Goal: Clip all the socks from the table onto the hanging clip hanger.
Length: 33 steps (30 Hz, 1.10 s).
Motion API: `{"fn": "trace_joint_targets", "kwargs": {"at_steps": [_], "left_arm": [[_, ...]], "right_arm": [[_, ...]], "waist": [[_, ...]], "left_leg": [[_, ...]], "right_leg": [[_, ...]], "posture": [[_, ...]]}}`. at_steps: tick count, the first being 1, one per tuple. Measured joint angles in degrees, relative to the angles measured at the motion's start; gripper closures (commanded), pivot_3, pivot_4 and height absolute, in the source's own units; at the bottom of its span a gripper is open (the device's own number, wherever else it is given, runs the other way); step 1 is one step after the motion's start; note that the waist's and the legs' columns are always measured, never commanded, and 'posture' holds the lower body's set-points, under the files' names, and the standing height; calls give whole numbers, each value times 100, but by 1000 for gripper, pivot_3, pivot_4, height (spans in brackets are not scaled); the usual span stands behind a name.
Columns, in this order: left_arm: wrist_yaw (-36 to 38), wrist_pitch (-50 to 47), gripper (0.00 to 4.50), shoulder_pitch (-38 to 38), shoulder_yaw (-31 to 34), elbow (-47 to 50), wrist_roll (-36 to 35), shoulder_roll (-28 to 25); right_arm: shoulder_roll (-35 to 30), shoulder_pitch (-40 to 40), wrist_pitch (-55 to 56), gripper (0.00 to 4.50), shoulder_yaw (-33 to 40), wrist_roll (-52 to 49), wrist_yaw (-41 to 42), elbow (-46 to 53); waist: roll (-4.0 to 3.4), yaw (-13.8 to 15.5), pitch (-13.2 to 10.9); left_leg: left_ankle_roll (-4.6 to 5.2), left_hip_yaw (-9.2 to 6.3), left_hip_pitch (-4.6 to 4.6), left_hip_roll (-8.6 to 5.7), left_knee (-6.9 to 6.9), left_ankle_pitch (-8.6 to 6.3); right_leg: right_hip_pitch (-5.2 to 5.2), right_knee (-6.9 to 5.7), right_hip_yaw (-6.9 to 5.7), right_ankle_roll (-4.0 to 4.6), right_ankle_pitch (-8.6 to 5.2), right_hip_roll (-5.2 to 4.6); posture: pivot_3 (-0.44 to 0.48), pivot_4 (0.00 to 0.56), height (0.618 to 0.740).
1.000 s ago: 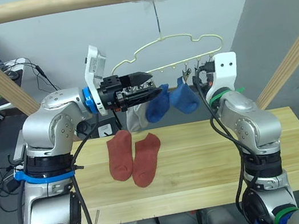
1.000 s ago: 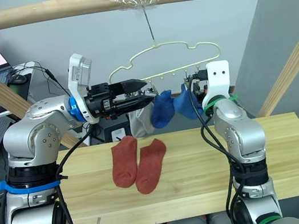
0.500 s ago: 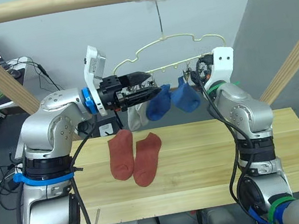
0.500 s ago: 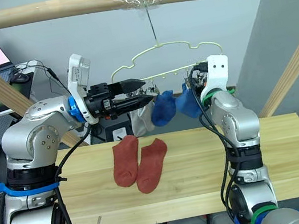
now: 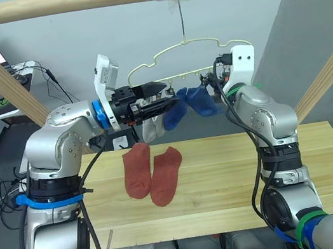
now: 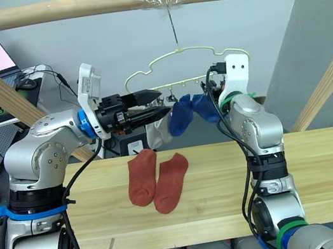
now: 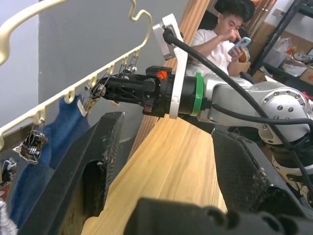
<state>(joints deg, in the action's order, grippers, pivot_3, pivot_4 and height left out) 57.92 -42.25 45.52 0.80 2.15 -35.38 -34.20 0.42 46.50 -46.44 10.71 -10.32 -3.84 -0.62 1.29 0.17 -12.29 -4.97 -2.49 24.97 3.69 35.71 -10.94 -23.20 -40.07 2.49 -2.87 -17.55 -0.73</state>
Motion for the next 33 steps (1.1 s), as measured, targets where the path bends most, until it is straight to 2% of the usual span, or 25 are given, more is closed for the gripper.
{"fn": "trace_joint_targets", "kwargs": {"at_steps": [11,14,17,26,30,33], "left_arm": [[-104,28,1249,-22,-1,0,12,34],[-108,38,1249,-22,-1,0,16,39],[-110,48,1249,-21,-1,0,18,54],[-116,126,1249,-21,-10,0,37,73],[-125,151,1249,-21,-38,-1,61,79],[-134,175,1249,-26,-49,-1,137,78]], "right_arm": [[-10,87,5,2114,3,3,-14,-84],[-24,103,5,2761,2,8,-23,-105],[-39,144,11,3754,1,9,-44,-143],[-53,144,14,3754,0,9,-130,-151],[-68,144,20,4427,-6,8,-131,-151],[-77,146,54,4495,-11,8,-133,-151]], "waist": [[0,0,0],[0,0,0],[0,0,0],[0,-1,0],[0,-1,0],[0,-1,0]], "left_leg": [[0,0,0,0,0,0],[0,0,0,0,0,0],[0,0,0,0,0,0],[0,0,0,0,0,0],[0,0,0,0,0,0],[0,0,0,0,0,0]], "right_leg": [[0,0,0,0,0,0],[0,0,0,0,0,0],[0,0,0,0,0,0],[0,0,0,0,0,0],[0,0,0,0,0,0],[0,0,0,0,0,0]], "posture": [[147,164,740],[146,164,740],[146,164,740],[139,164,740],[139,164,740],[139,164,740]]}}
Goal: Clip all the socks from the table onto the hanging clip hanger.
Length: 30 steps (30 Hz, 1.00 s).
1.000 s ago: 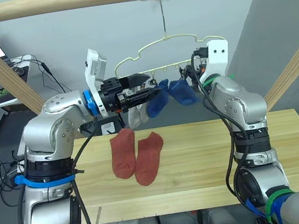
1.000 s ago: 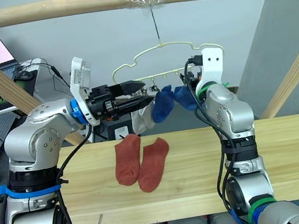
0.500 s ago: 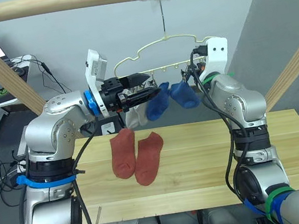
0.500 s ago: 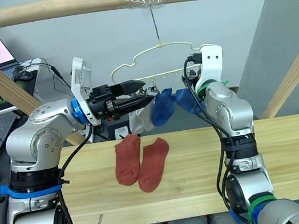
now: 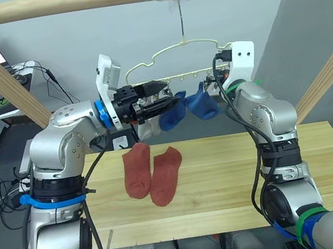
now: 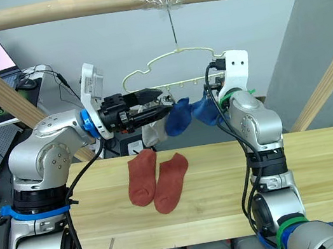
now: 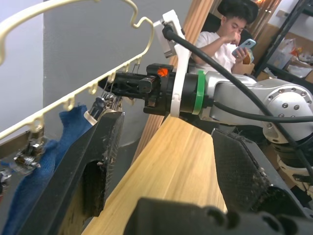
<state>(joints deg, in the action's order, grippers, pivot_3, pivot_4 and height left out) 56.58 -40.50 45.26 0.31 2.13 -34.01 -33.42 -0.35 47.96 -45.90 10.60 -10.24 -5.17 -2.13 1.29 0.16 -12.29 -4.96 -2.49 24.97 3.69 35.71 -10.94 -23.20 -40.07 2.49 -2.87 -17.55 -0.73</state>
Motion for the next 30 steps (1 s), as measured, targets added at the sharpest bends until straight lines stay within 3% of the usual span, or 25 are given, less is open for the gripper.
{"fn": "trace_joint_targets", "kwargs": {"at_steps": [9,14,18,23,30], "left_arm": [[-83,90,1249,-158,-81,14,220,17],[-238,317,1249,-759,-575,3,857,-68],[-738,808,1249,-1226,-1055,-644,1746,5],[-1102,1657,67,-1389,-1414,-2055,2566,373],[-1111,2478,14,-1050,-1561,-3360,3090,992]], "right_arm": [[-31,0,7,4495,0,-2,-9,0],[-41,1,-5,4495,-2,-4,-10,4],[-45,3,-82,4495,-10,-6,-10,23],[-44,4,-135,4500,-13,-6,-13,82],[-40,0,-259,4500,-18,-5,-31,152]], "waist": [[0,5,0],[-1,-2,1],[-1,9,1],[-1,44,1],[-1,114,1]], "left_leg": [[0,0,0,0,0,0],[0,2,-3,0,-2,0],[1,2,-3,0,0,0],[2,3,-2,0,0,1],[2,5,-2,0,0,1]], "right_leg": [[0,0,0,0,0,0],[0,0,3,0,0,0],[0,-2,2,0,0,0],[0,-2,-1,2,1,0],[0,-1,0,2,1,0]], "posture": [[139,164,740],[132,165,740],[132,167,740],[125,167,740],[107,166,740]]}}
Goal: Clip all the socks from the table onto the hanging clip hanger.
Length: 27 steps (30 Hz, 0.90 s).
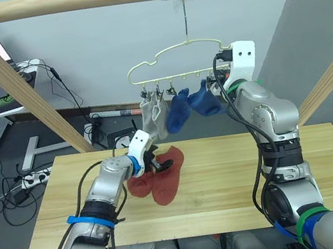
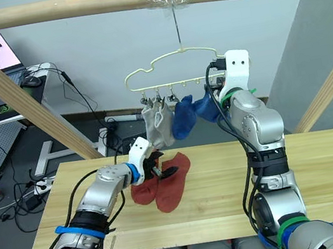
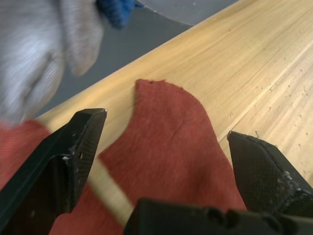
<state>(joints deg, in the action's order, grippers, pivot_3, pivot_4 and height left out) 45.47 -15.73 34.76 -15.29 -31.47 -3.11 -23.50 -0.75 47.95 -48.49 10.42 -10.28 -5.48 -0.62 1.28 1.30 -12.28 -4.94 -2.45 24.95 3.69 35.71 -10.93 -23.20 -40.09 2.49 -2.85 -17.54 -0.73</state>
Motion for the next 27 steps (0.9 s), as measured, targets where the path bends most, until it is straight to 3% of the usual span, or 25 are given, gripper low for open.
{"fn": "trace_joint_targets", "kwargs": {"at_steps": [10,17,20,27], "left_arm": [[18,285,14,576,-251,-1358,696,399],[37,206,14,722,-287,-1565,982,509],[38,229,590,723,-285,-1567,1043,543],[138,235,2611,723,-280,-1567,1052,582]], "right_arm": [[0,-1,-76,4500,-1,0,-10,66],[-1,-4,-90,4500,6,2,-37,69],[-1,-3,-90,4500,6,1,-41,69],[-1,-3,-90,4500,5,1,-42,69]], "waist": [[0,-26,0],[-1,-28,1],[-1,-30,2],[-2,-37,2]], "left_leg": [[1,1,0,0,-1,0],[3,0,-2,-1,1,2],[4,1,-3,-1,1,2],[4,0,-3,-1,1,2]], "right_leg": [[0,1,1,0,0,1],[2,-5,0,0,0,0],[2,-7,0,0,0,0],[2,-7,0,0,0,0]], "posture": [[98,168,740],[98,168,740],[96,165,740],[95,165,740]]}}
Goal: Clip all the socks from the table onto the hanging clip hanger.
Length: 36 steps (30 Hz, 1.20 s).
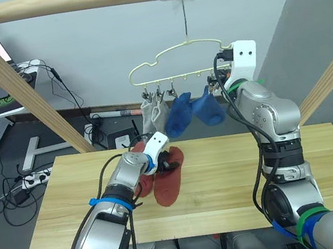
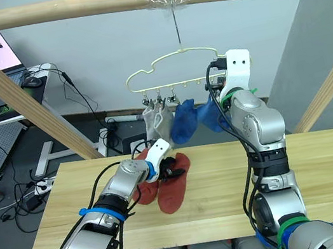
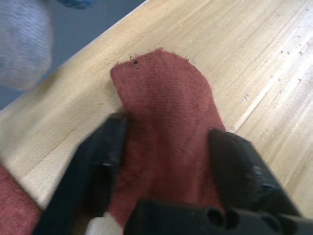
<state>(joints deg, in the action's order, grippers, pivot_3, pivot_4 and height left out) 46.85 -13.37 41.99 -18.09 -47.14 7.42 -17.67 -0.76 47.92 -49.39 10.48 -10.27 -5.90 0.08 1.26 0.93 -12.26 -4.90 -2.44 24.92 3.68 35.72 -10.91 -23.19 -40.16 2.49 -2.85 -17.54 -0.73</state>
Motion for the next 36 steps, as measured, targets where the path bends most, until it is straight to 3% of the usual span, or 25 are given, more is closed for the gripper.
{"fn": "trace_joint_targets", "kwargs": {"at_steps": [6,7,14,19,25,36], "left_arm": [[21,9,4391,7,0,-22,1,3],[23,9,4470,12,0,-23,1,5],[196,-85,4470,-51,14,155,-39,108],[430,-514,4470,-189,142,946,-433,521],[297,-1036,4470,239,566,1740,-1017,1019],[-123,-844,4470,1042,898,1200,-1298,1594]], "right_arm": [[1,0,0,4500,0,0,-11,0],[1,0,0,4500,1,0,-15,0],[18,1,-6,4500,5,-4,-38,5],[110,27,-178,4500,37,-38,-50,58],[136,196,-557,4500,176,-141,-165,163],[119,325,-1018,4500,304,-220,-311,428]], "waist": [[0,-6,0],[0,-9,0],[0,-19,0],[0,-12,0],[0,-39,0],[0,-113,0]], "left_leg": [[0,0,0,0,0,0],[0,0,0,0,0,0],[0,0,1,0,0,0],[0,-1,4,0,0,1],[0,-1,3,0,2,1],[1,0,4,-3,0,0]], "right_leg": [[0,0,0,0,0,0],[0,0,0,0,0,0],[0,0,0,0,0,0],[-1,2,-1,0,0,-1],[-1,-2,0,0,0,0],[-2,7,3,0,0,0]], "posture": [[92,163,740],[92,163,740],[94,162,740],[95,164,740],[82,164,740],[67,158,740]]}}
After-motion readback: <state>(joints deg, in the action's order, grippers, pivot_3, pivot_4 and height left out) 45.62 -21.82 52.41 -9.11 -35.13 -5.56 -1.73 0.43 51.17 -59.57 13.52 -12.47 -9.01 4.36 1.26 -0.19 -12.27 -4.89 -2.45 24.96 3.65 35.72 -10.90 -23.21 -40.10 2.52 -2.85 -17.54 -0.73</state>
